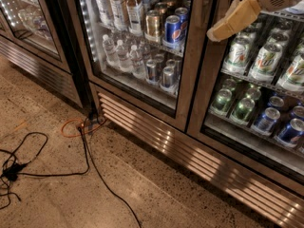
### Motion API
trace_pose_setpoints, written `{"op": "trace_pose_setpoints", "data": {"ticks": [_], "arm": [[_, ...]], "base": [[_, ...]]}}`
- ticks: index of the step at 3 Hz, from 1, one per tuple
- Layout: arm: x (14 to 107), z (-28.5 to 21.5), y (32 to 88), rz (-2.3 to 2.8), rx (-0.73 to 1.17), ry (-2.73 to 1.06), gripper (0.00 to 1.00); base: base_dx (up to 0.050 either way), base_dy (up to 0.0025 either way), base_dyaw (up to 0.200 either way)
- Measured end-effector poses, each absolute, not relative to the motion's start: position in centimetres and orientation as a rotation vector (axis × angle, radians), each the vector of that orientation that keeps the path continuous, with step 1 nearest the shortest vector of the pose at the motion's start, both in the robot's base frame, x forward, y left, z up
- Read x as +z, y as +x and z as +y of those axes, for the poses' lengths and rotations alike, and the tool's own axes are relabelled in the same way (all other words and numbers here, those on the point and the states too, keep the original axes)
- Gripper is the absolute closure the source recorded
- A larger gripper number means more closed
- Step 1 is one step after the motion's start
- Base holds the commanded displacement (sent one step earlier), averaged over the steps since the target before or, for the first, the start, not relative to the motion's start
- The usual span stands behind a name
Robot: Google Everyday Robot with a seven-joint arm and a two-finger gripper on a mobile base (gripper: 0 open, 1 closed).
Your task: Open right fridge door
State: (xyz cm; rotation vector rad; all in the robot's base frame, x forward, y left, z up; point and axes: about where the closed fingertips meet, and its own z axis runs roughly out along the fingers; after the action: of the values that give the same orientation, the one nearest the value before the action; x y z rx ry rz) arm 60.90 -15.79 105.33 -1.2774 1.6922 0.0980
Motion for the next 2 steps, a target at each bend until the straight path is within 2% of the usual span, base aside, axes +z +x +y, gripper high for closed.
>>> {"op": "trace_pose_setpoints", "data": {"ticks": [2], "arm": [[105.83,-14.43,62.46,1.67,0.063,-1.274,0.0]], "base": [[0.0,0.0,0.0]]}}
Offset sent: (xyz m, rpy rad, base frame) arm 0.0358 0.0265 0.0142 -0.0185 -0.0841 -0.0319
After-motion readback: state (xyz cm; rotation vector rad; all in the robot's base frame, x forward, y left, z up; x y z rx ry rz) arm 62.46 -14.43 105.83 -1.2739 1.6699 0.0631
